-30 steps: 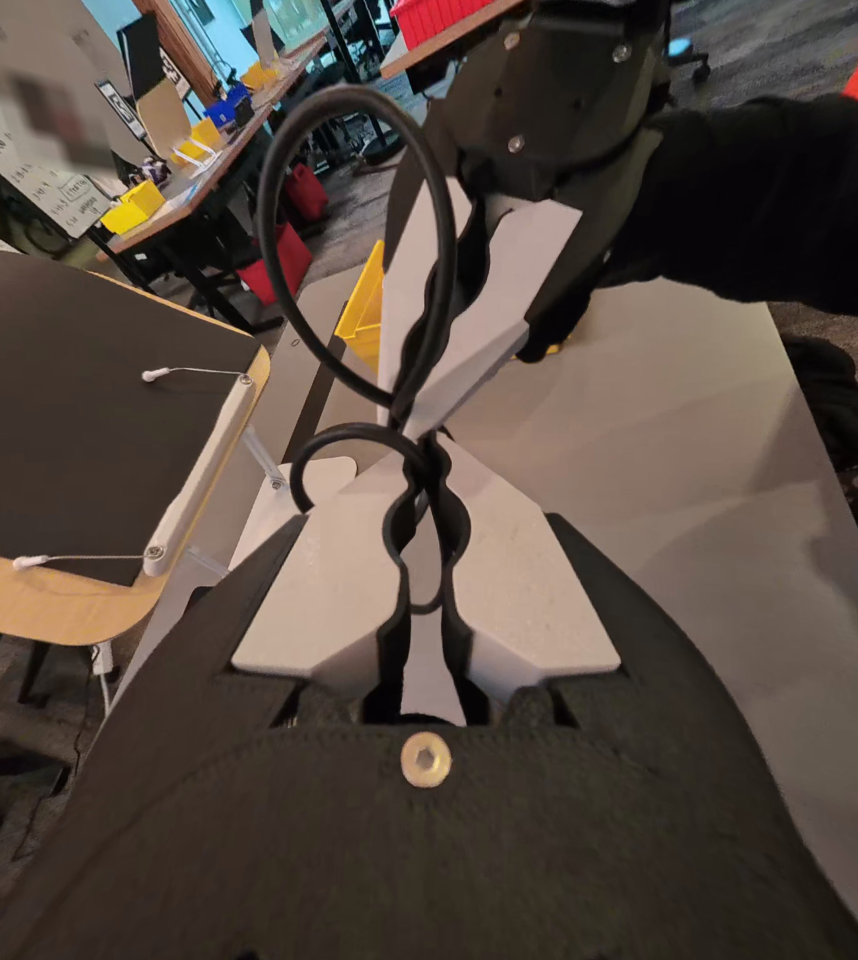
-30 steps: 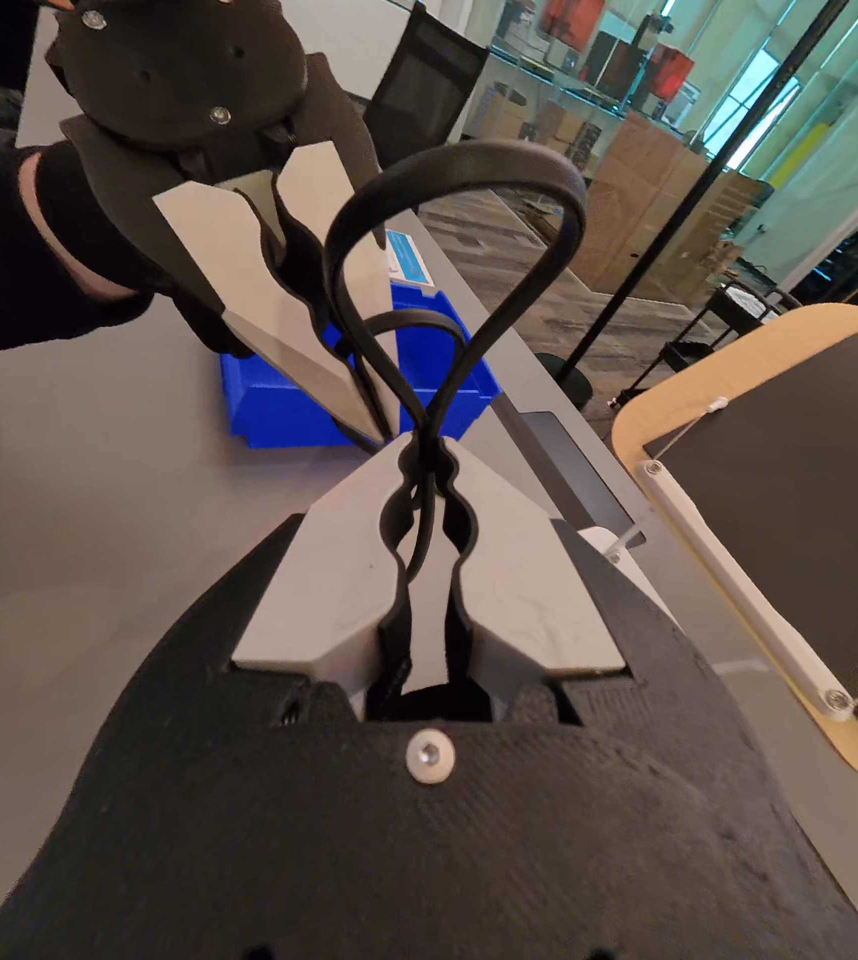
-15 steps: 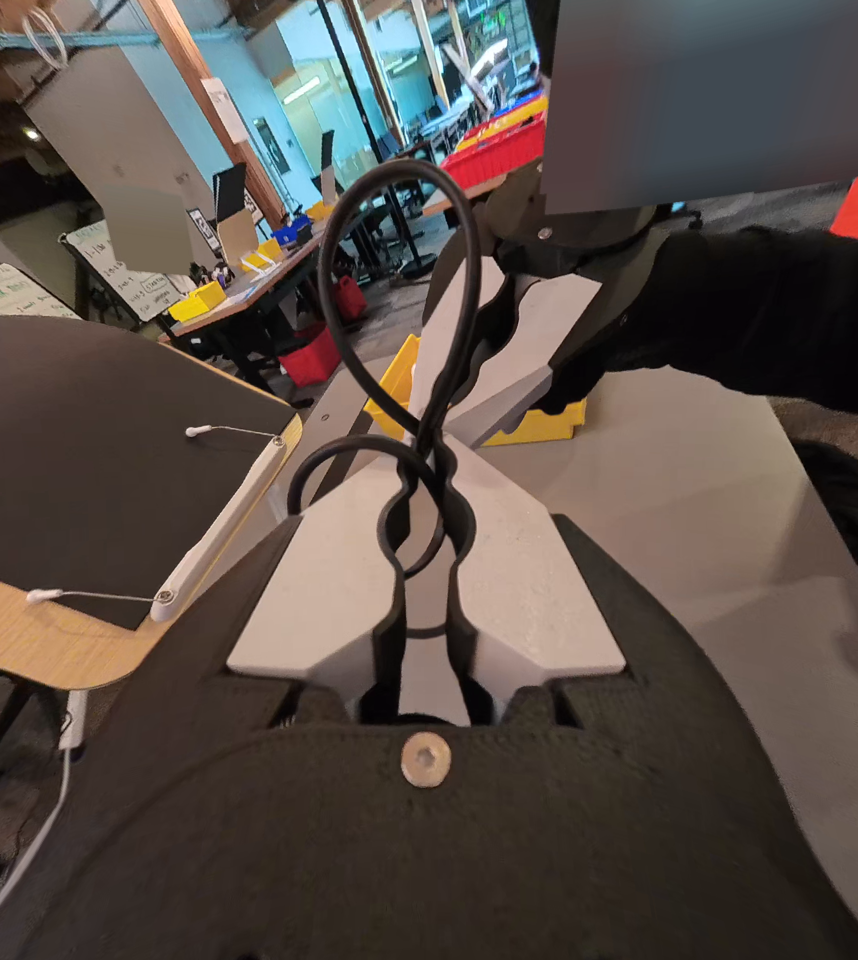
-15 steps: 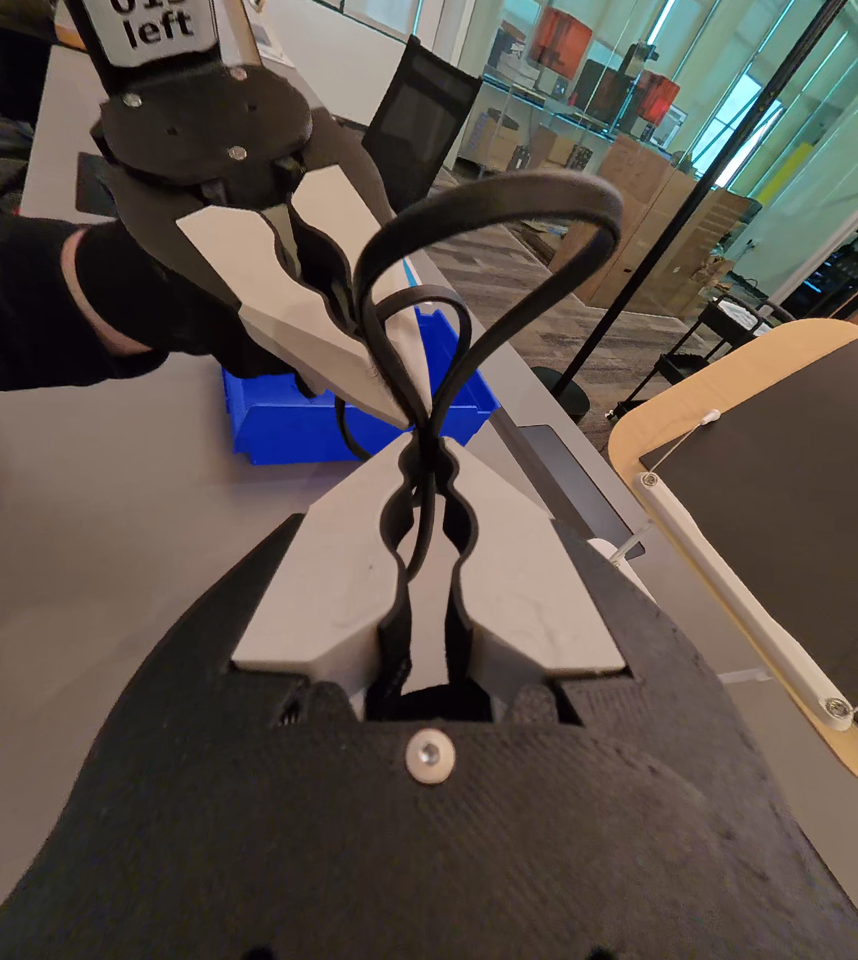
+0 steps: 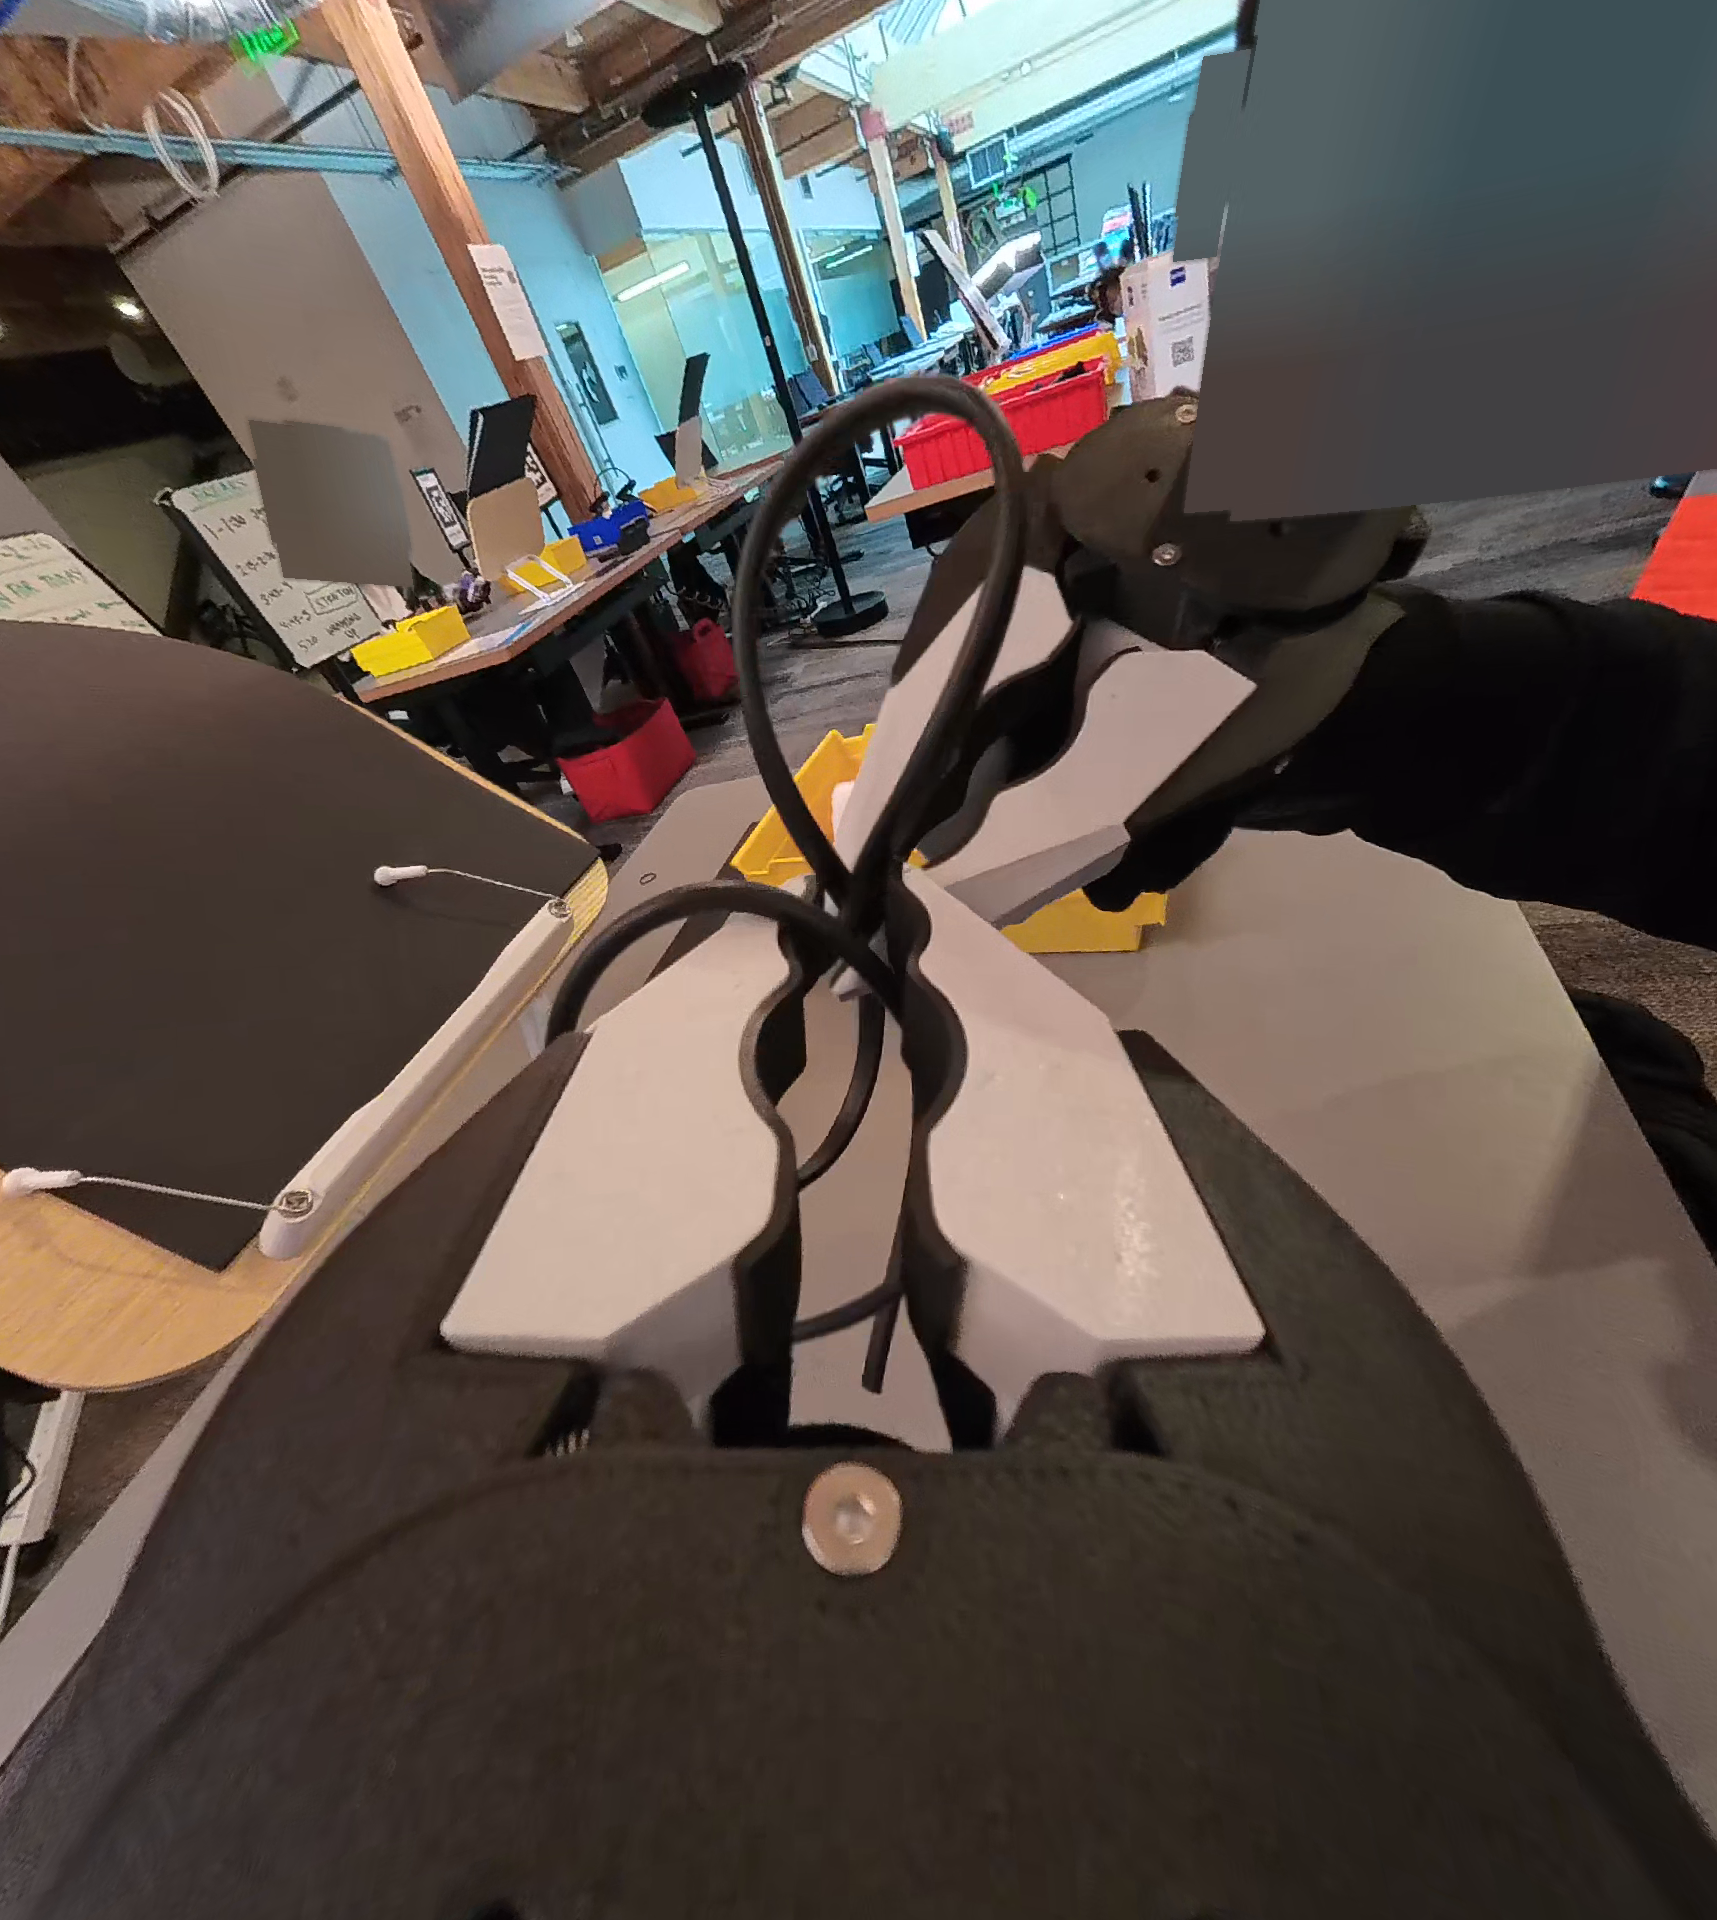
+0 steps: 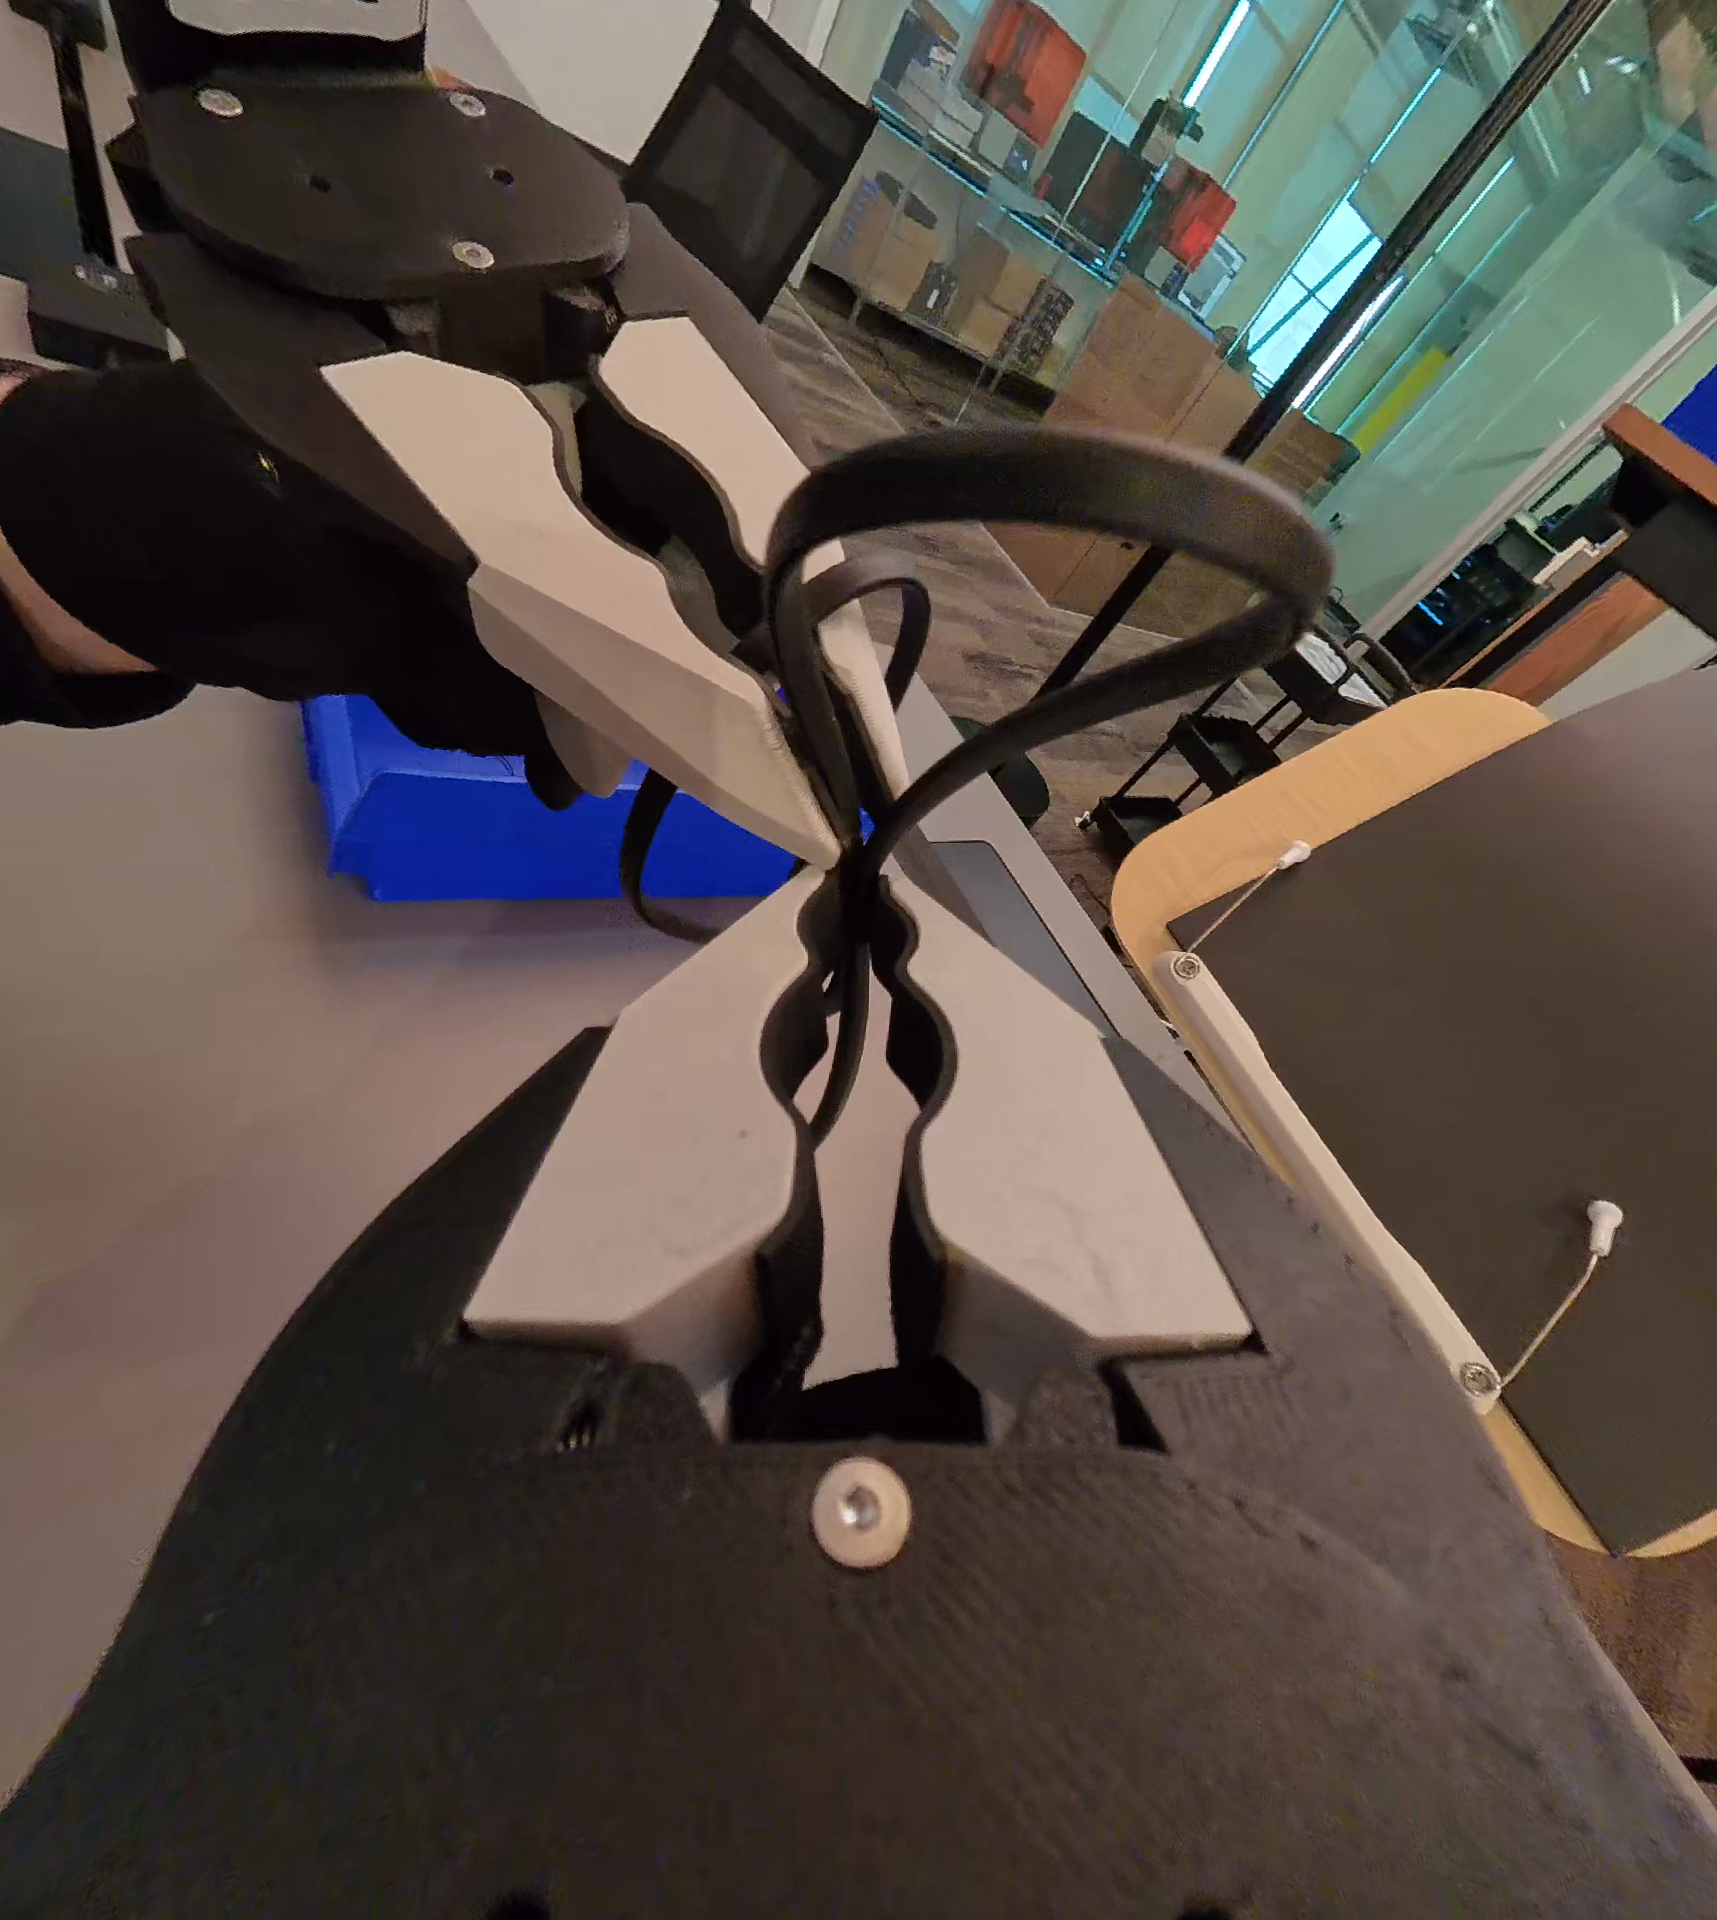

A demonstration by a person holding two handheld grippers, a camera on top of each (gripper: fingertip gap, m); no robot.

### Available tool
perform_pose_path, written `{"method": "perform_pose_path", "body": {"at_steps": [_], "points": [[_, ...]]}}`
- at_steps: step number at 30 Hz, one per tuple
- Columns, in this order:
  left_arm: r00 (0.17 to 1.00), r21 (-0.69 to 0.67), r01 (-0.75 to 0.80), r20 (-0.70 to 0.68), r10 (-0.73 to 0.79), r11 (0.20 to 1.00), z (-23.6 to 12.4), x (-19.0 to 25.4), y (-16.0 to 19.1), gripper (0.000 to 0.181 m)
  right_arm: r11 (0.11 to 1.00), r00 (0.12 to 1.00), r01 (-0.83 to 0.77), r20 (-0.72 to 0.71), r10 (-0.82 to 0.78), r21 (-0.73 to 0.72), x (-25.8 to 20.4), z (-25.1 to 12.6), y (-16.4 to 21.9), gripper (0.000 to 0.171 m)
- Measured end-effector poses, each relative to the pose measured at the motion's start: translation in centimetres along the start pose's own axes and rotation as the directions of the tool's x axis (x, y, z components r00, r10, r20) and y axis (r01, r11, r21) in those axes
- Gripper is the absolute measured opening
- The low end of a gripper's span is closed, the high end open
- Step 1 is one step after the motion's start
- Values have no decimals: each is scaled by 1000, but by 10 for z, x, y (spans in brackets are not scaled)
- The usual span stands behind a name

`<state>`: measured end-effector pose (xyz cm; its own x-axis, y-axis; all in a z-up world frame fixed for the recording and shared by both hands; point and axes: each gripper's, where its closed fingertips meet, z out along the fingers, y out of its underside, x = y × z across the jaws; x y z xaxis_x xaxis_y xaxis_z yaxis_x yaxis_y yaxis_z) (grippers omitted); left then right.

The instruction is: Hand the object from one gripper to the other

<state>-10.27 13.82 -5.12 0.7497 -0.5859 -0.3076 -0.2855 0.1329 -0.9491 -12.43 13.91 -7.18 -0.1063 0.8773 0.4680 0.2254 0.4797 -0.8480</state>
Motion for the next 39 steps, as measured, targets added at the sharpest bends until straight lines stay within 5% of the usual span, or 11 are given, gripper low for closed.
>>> {"method": "perform_pose_path", "body": {"at_steps": [4,13,17,26,29,35,39], "points": [[996,22,80,-43,-79,997,0,-1,0,22,999,999,44,20,-44,19,-6,1,-1,2],[962,67,238,-155,-226,969,-3,3,-1,2,998,999,33,40,-35,57,-10,4,-5,2],[965,93,251,-95,-243,963,-8,-10,-4,2,1000,997,-7,77,7,8,-9,3,6,37],[959,-210,-129,221,176,969,-1,-28,19,2,952,965,-260,87,248,160,10,-9,-21,84],[927,-294,-238,215,307,926,5,-20,23,2,913,930,-366,110,351,179,8,-2,-27,78],[872,-397,-352,191,451,848,8,-15,29,2,874,884,-455,204,421,168,-6,7,-27,38],[894,-362,-342,158,418,867,7,-11,27,3,869,881,-456,230,412,190,-9,6,-31,32]]}}
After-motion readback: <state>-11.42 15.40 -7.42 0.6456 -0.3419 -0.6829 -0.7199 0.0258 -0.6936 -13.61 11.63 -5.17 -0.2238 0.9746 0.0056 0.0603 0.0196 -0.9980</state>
